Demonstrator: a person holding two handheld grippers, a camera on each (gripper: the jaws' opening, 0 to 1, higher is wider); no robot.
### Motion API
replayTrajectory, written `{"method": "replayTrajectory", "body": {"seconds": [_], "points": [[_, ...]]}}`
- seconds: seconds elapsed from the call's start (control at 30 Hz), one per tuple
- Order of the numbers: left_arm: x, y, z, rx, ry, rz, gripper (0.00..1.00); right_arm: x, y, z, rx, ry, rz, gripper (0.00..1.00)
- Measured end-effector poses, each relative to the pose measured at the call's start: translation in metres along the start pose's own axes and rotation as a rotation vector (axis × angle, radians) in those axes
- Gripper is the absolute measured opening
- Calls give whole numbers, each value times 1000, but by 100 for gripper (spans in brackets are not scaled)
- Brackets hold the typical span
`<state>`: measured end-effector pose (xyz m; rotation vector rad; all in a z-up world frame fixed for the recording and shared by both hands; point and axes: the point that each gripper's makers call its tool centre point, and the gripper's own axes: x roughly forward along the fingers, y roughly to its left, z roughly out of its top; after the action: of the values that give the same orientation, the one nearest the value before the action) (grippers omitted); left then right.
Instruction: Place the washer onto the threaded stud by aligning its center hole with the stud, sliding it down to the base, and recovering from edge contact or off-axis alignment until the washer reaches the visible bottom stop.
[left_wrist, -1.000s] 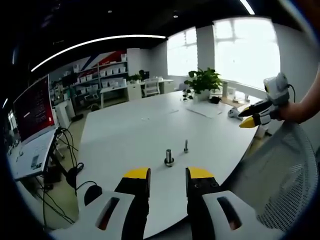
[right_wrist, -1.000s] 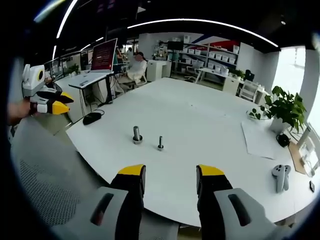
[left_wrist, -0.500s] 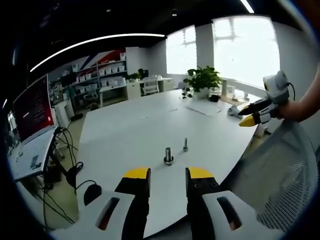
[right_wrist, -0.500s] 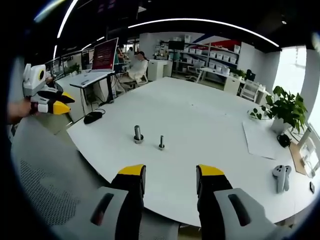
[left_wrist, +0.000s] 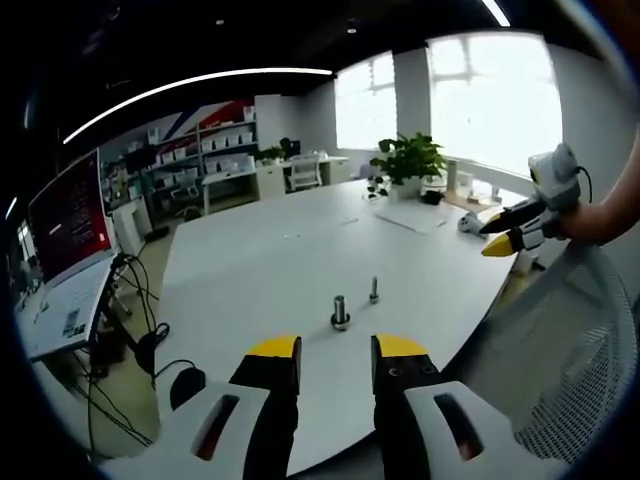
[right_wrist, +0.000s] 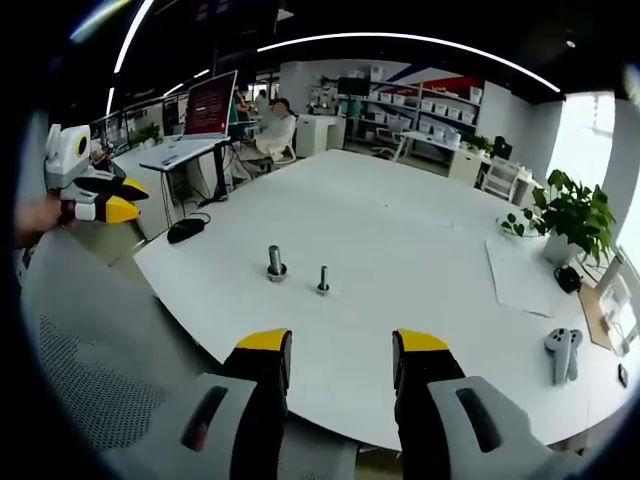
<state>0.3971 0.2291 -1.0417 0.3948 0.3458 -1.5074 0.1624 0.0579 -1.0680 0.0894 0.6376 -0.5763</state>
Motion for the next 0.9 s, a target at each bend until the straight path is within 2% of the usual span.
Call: {"method": "replayTrajectory", "body": {"seconds": [0.23, 0.43, 0.73, 0.9], "points": [[-3, 1, 0, -2, 0, 12, 26, -1, 3, -1, -4, 11, 8, 43], [0, -1, -3, 2, 18, 2, 26, -1, 2, 3, 2, -5, -1, 43], [1, -4, -5, 10, 36, -16, 26, -7, -5, 13, 28, -72, -34, 43], [3, -7, -5, 8, 42, -35, 26, -6, -5, 14, 39, -71, -31, 43]]}}
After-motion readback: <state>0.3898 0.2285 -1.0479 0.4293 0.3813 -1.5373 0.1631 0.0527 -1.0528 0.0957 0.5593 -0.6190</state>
